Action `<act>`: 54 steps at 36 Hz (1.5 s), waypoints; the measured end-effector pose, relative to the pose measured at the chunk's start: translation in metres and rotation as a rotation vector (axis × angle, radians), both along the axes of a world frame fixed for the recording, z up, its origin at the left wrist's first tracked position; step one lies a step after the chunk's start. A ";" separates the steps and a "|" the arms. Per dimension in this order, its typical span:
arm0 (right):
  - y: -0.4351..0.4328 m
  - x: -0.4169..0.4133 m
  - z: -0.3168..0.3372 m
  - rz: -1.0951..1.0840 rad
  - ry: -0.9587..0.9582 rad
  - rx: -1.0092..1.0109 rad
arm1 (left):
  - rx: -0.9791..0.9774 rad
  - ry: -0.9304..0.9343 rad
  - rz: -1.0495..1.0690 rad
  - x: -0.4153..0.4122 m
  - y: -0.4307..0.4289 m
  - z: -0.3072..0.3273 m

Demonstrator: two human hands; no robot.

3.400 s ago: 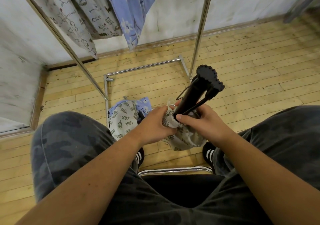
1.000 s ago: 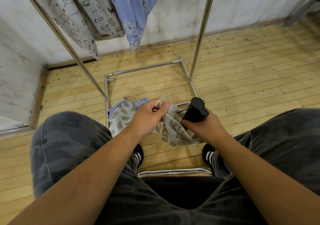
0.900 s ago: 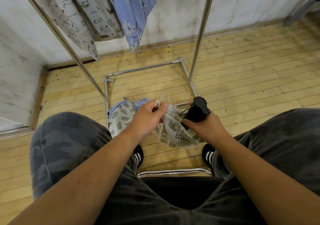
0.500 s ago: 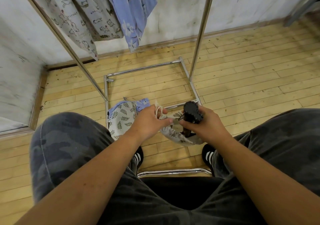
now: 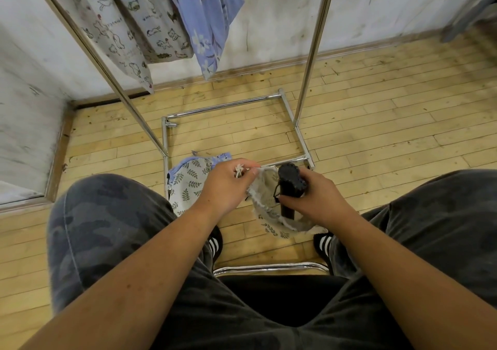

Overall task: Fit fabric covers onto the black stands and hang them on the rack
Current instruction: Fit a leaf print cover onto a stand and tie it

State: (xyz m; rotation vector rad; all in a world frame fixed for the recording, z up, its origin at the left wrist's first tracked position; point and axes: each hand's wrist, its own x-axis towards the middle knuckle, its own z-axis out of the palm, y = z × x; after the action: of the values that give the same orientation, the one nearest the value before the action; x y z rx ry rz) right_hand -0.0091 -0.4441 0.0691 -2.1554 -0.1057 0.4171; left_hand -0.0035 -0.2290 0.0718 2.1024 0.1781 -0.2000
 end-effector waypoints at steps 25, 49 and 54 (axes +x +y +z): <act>0.002 0.000 -0.007 0.087 -0.138 -0.080 | -0.155 0.168 -0.234 -0.007 -0.013 0.019; -0.008 0.008 -0.012 -0.134 -0.009 -0.147 | -0.032 0.100 -0.112 -0.002 -0.003 0.012; -0.007 0.007 -0.004 -0.129 -0.023 -0.151 | -0.028 0.075 -0.068 -0.001 -0.003 0.010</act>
State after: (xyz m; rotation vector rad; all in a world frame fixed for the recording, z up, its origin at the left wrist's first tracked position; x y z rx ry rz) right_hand -0.0022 -0.4510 0.0651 -2.3012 0.0536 0.3343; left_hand -0.0046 -0.2319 0.0818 2.0765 0.1475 -0.3210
